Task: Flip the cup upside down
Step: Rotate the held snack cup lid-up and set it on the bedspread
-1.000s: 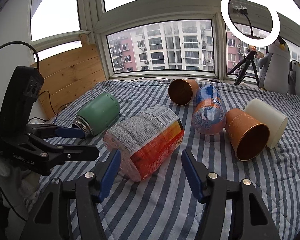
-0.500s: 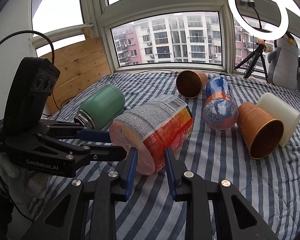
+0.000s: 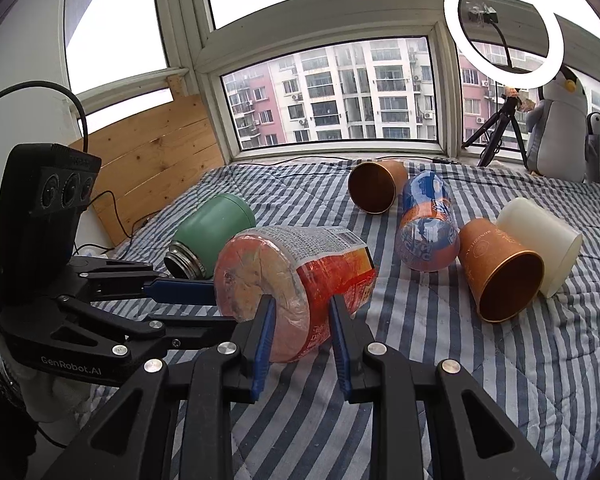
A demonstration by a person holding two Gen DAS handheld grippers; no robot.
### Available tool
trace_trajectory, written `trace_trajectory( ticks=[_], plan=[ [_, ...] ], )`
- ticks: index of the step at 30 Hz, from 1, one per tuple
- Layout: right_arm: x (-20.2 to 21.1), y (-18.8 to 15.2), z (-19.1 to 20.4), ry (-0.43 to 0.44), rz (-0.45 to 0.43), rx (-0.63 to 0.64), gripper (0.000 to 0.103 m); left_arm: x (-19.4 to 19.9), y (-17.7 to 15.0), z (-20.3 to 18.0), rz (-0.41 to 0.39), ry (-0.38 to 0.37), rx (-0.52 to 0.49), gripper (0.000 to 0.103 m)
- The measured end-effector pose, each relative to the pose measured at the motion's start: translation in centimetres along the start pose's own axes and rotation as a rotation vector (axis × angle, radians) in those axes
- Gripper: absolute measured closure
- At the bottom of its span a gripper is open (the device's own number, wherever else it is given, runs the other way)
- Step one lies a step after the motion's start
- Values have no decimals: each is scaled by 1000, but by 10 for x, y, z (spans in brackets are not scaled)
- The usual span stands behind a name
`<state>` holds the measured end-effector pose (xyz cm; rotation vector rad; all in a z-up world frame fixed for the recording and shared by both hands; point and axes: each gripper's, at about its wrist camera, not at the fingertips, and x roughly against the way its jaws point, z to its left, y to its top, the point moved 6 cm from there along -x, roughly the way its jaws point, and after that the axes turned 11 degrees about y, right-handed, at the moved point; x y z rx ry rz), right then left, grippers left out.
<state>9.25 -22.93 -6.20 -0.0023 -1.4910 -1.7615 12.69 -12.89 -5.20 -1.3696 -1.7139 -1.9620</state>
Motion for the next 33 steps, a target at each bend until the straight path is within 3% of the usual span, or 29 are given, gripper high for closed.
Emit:
trace_trajectory(
  ticks=[6,14,16,26,32,33],
  plan=[
    [18,3,11,6,-2,-8,78,25,-11,-14,-4,-8,-25,55],
    [34,4,11,17,-6,-73,78,44,-12,-24,-7,-45,20,54],
    [36,4,8,11,-12,-92,78,46,-9,-29,-7,-55,28,47],
    [13,10,-23,48,31,-191,78,16,8,-20,29,-42,57,45],
    [3,21,-33,44,-12,-179,74,8,23,-9,-5,-52,82,44],
    [2,23,-33,36,-18,-168,69,7,26,-9,-11,-53,81,43]
  ],
)
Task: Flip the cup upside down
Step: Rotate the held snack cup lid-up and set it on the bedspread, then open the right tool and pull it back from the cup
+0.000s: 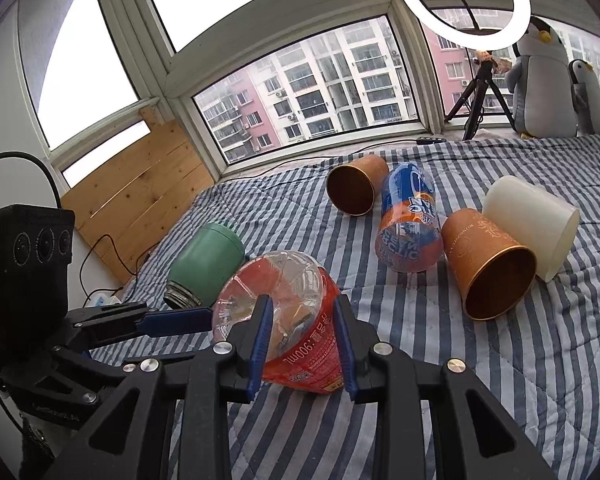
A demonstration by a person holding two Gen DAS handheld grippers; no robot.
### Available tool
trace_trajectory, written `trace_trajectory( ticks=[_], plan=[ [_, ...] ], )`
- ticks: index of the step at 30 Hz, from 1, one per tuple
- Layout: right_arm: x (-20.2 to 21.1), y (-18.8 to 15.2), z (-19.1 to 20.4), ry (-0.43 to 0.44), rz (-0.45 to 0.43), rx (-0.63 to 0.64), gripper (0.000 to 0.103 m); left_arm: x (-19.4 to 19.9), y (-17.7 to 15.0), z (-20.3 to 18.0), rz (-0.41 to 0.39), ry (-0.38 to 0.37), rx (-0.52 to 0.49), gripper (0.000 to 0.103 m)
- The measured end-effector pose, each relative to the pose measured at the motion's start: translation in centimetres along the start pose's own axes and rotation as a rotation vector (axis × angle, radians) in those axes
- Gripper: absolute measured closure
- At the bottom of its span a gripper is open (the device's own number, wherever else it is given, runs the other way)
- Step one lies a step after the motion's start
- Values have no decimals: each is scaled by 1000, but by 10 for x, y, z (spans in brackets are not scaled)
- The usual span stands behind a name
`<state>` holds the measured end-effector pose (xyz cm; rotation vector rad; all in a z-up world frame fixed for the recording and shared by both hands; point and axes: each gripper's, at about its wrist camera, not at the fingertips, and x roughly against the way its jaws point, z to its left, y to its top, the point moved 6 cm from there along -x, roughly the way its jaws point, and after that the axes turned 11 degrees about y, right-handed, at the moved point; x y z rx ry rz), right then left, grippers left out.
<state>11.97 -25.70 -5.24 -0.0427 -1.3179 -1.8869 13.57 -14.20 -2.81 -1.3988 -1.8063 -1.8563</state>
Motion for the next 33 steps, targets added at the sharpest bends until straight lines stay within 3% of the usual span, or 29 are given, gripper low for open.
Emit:
trace_trajectory(
  ticks=[3,6,10,13,14,21,24,33],
  plan=[
    [2,6,-2,-24,-40,9,57,1,8,1,-41,43,-9,37],
    [12,9,0,-48,-90,26,55,5,8,2,-69,23,14,37],
    [31,5,5,-96,-145,79,52,22,1,2,-142,60,9,32],
    [48,-1,11,-134,-193,122,44,41,-6,2,-216,72,27,26],
    [54,-4,13,-149,-210,137,42,49,-8,3,-249,90,33,21],
    [88,-21,31,-235,-293,233,34,101,-28,-1,-436,220,32,15],
    [98,-27,37,-268,-335,265,27,120,-37,-5,-507,277,27,1],
    [97,-41,25,-351,-404,308,21,121,-54,-2,-637,409,45,1]
  ],
)
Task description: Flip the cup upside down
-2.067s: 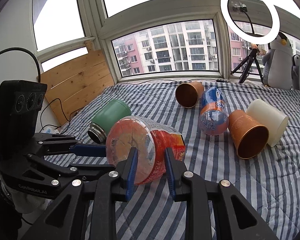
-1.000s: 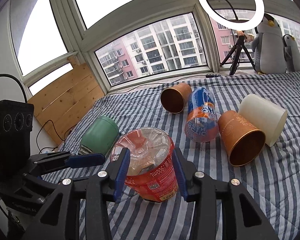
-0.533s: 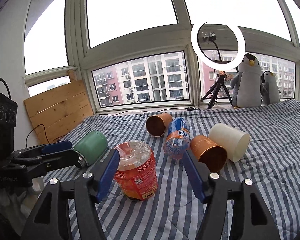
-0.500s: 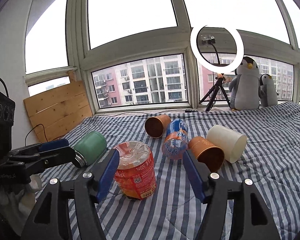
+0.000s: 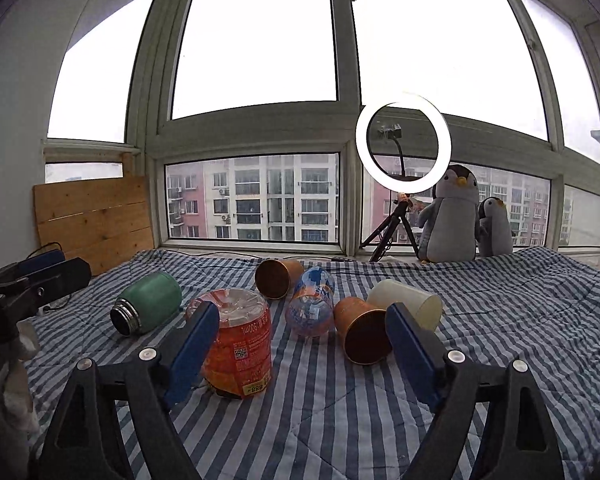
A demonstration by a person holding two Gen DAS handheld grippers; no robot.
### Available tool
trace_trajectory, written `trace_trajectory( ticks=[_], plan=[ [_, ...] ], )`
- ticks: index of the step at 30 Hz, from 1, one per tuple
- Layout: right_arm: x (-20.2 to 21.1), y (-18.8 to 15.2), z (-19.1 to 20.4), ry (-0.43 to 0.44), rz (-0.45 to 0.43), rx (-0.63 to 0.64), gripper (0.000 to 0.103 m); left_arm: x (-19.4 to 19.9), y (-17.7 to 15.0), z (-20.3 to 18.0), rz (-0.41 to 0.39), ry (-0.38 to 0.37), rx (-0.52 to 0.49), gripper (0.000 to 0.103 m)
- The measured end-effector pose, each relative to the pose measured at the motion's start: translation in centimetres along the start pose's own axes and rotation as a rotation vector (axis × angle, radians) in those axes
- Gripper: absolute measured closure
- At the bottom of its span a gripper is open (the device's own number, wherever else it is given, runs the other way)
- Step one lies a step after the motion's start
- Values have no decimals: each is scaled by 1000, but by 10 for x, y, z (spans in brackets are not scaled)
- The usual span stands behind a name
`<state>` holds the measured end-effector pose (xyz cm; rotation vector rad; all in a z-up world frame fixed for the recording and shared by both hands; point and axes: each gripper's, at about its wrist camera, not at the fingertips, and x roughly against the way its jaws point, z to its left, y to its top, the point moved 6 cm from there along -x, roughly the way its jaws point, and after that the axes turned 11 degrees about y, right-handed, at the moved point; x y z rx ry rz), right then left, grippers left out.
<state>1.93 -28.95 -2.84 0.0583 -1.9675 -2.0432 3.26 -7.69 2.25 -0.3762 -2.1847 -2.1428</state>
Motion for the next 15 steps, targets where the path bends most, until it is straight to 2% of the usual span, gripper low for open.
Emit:
trace_trajectory(
  ticks=[7,11,15],
  plan=[
    [-2,-3,-9,-24,-31,-7,20,-10,-10,-8,-42,63,-13,1],
    [2,3,-10,-61,-72,11,20,-7,-10,-15,-103,127,-43,1],
    [3,5,-13,-81,-93,16,20,-4,-9,-22,-137,138,-56,1]
  ],
)
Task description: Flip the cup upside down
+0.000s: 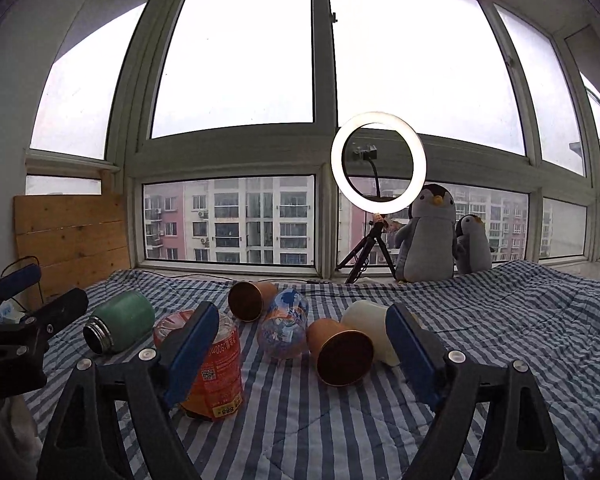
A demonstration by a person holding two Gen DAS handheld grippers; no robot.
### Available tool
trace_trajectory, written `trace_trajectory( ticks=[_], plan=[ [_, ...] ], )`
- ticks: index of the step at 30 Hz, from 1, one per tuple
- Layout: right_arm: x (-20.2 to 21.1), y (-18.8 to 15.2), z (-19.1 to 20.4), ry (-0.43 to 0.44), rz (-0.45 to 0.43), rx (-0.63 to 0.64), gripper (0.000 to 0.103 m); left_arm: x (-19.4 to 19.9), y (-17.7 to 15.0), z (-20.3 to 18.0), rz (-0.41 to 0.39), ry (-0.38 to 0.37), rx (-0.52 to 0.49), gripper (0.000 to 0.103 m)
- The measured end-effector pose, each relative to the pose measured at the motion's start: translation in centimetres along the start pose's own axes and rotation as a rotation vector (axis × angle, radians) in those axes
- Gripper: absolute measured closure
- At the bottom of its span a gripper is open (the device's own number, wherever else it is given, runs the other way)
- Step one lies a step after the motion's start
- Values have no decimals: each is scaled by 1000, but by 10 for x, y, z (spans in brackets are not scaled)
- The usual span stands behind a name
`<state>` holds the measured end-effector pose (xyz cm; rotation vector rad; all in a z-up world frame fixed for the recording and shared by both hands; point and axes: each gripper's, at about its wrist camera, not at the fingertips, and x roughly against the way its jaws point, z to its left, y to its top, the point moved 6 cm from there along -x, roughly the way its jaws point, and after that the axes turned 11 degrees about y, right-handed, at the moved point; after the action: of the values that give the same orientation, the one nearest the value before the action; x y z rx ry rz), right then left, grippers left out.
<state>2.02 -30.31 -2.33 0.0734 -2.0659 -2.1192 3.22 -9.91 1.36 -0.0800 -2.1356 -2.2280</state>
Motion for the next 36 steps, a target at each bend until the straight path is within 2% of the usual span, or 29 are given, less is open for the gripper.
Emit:
trace_trajectory(
  ticks=[5,15,36],
  plan=[
    [-5,-4,-4,-9,-2,-9,20,-3,-1,-3,-16,13,10,1],
    [-6,-9,-5,-4,-6,-22,20,-14,-11,3,13,-12,69,1],
    [-1,-9,-8,-9,-34,-25,19,-12,-13,-1,6,-29,53,1]
  ],
)
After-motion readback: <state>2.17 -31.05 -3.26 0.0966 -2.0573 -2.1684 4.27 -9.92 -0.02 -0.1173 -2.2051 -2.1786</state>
